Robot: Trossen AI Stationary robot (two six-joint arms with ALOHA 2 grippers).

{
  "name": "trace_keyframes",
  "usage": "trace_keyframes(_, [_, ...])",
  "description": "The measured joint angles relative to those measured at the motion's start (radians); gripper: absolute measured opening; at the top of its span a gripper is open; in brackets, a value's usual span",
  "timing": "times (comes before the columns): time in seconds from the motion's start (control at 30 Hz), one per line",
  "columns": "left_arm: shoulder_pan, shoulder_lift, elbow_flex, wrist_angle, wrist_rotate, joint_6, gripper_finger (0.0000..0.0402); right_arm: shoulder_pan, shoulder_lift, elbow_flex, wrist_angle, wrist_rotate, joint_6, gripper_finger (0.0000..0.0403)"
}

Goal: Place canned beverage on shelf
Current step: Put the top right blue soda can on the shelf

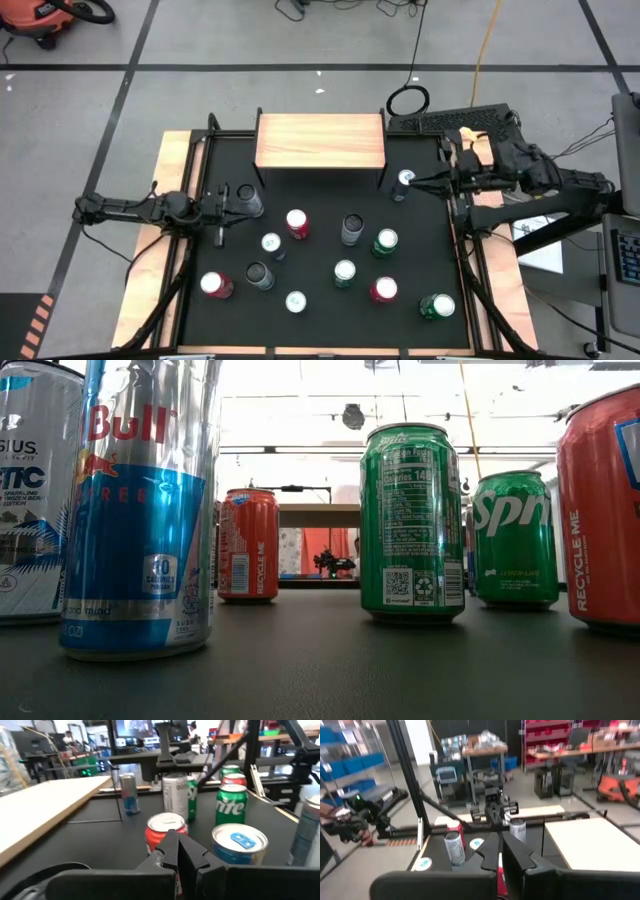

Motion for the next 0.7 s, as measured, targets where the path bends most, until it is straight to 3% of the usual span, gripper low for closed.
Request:
trace_keyframes(0.3, [-0.003, 0.087, 0.115, -0.061, -0.015, 0.000, 0.0000, 0.000, 0.162, 0.294, -0.240, -0.001, -0.036, 0.0000])
trace_keyframes(0.7, [-0.004, 0.412, 0.522, -0.187, -0.113, 0.004, 0.0000, 0.000, 0.171, 0.432, -0.434, 0.001, -0.053, 0.0000])
